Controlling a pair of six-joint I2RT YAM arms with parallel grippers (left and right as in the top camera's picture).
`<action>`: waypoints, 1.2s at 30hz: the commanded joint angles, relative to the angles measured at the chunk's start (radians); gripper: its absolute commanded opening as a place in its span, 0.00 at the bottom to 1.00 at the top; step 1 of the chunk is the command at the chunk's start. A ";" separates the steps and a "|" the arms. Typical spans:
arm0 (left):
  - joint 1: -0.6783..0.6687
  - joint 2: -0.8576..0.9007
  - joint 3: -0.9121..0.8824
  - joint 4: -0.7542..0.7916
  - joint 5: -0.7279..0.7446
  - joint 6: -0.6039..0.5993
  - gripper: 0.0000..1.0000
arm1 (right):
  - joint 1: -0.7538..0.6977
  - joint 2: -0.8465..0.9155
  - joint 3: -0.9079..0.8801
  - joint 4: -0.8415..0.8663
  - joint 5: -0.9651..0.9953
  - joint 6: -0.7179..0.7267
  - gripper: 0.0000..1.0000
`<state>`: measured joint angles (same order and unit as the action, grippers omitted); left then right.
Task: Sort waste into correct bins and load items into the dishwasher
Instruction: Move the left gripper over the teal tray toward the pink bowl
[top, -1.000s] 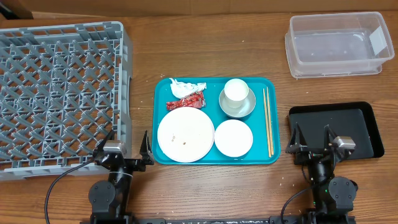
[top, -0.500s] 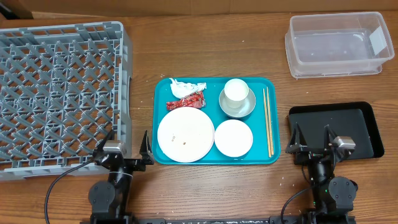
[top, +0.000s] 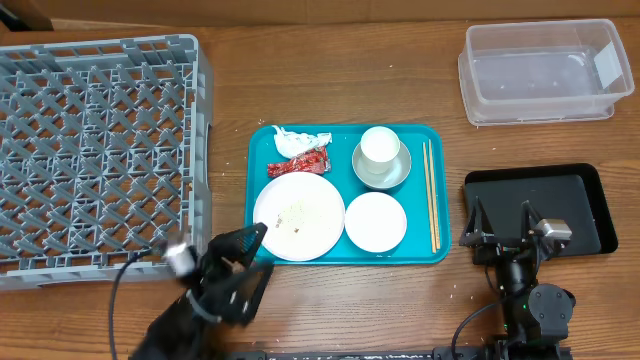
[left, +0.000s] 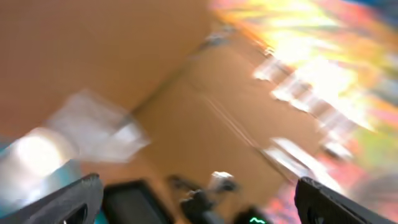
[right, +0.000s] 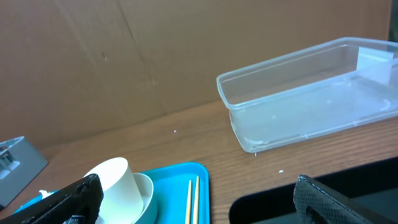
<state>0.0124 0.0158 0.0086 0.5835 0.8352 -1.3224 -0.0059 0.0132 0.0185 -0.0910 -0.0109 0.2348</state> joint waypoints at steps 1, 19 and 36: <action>-0.005 -0.011 0.040 0.186 0.023 -0.174 1.00 | -0.003 -0.010 -0.010 0.006 0.010 -0.003 1.00; -0.008 0.871 1.489 -1.797 -0.191 1.112 1.00 | -0.003 -0.010 -0.010 0.006 0.010 -0.003 1.00; -0.230 1.231 1.664 -1.976 -0.796 0.938 1.00 | -0.003 -0.010 -0.010 0.006 0.010 -0.003 1.00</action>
<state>-0.1638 1.2148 1.6459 -1.4319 0.2672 -0.2966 -0.0059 0.0109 0.0185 -0.0902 -0.0105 0.2352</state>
